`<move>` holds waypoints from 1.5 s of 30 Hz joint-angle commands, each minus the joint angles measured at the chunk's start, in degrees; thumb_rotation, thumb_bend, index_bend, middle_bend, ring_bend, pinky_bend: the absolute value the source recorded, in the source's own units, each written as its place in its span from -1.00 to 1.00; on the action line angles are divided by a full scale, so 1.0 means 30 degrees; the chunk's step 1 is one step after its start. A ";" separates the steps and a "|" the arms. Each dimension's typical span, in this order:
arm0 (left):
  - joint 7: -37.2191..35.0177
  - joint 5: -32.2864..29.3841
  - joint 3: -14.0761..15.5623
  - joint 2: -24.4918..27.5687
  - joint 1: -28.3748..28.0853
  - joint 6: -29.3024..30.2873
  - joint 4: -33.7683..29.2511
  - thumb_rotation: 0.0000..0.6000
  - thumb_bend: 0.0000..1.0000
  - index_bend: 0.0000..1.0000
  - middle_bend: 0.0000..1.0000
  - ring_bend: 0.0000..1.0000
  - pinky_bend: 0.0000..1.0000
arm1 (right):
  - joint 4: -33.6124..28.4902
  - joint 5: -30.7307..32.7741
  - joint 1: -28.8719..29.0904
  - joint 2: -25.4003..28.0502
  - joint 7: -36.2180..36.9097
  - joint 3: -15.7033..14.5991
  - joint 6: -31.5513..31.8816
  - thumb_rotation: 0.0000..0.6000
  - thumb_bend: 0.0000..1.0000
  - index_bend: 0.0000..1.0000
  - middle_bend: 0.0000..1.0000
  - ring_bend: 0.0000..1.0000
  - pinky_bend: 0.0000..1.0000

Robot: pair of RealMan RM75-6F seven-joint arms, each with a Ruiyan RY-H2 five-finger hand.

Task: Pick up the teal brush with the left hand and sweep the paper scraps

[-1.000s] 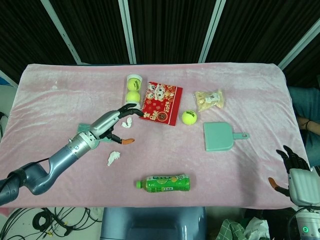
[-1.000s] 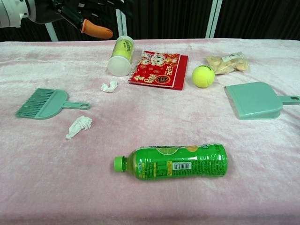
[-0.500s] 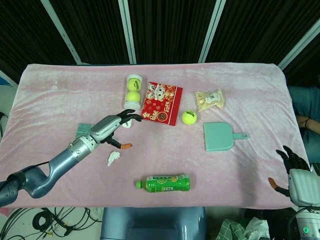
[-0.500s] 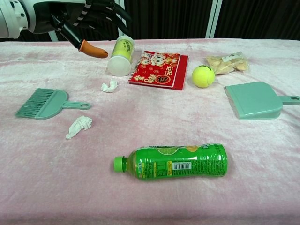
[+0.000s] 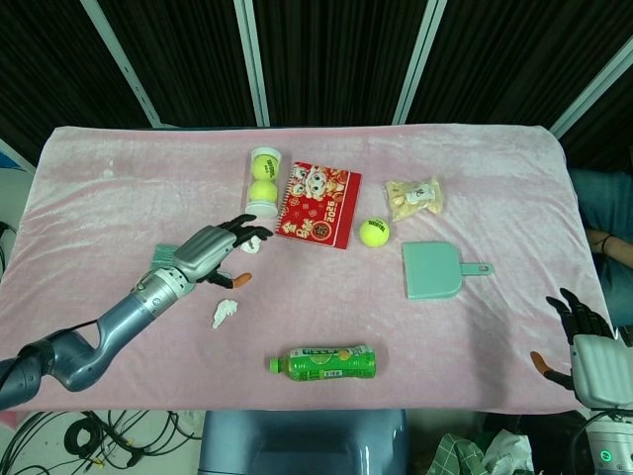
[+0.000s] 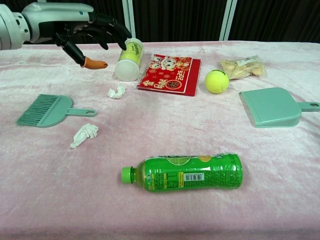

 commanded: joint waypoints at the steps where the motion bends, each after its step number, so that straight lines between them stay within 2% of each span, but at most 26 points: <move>1: 0.6481 -0.1234 0.1269 -0.0664 0.0140 -0.0602 0.2187 1.00 -0.38 -0.62 -0.50 -0.93 -0.59 | -0.0017 -0.0027 0.0008 0.0033 0.0094 -0.0018 -0.0039 1.00 -0.71 -0.65 -0.85 -0.73 -0.65; 3: 0.9137 -0.2311 0.1590 -0.1331 0.0516 -0.0305 0.2951 1.00 -0.44 -0.59 -0.47 -0.93 -0.59 | -0.0017 -0.0076 0.0005 0.0046 0.0136 -0.0033 -0.0026 1.00 -0.71 -0.65 -0.85 -0.73 -0.65; 5: 1.0324 -0.3159 0.1784 -0.1828 0.0799 -0.0251 0.3357 1.00 -0.45 -0.56 -0.44 -0.93 -0.59 | -0.0029 -0.0091 -0.0004 0.0043 0.0151 -0.0041 -0.0014 1.00 -0.71 -0.65 -0.85 -0.73 -0.65; 12: 1.1259 -0.4419 0.2090 -0.2908 0.1119 -0.0645 0.4596 1.00 -0.45 -0.39 -0.27 -0.93 -0.58 | -0.0060 0.0026 0.0005 0.0028 0.0175 -0.0018 -0.0083 1.00 -0.71 -0.65 -0.85 -0.73 -0.65; 23: 1.0644 -0.3850 0.2184 -0.4618 0.1177 -0.0478 0.6617 1.00 -0.45 -0.15 -0.12 -0.86 -0.54 | -0.0018 0.0033 0.0002 0.0041 0.0298 0.0001 -0.0079 1.00 -0.71 -0.65 -0.85 -0.73 -0.65; 36: 0.9656 -0.2719 0.2051 -0.6450 0.1023 0.0028 0.8661 1.00 -0.44 -0.09 -0.02 -0.77 -0.48 | -0.0004 0.0022 0.0014 0.0075 0.0444 -0.0005 -0.0125 1.00 -0.71 -0.65 -0.85 -0.73 -0.65; 45: 1.0109 -0.2640 0.2183 -0.6872 0.0984 -0.0299 0.9545 1.00 -0.43 -0.05 0.00 -0.76 -0.48 | 0.0027 -0.0012 0.0048 0.0079 0.0521 -0.0013 -0.0182 1.00 -0.71 -0.65 -0.85 -0.73 -0.65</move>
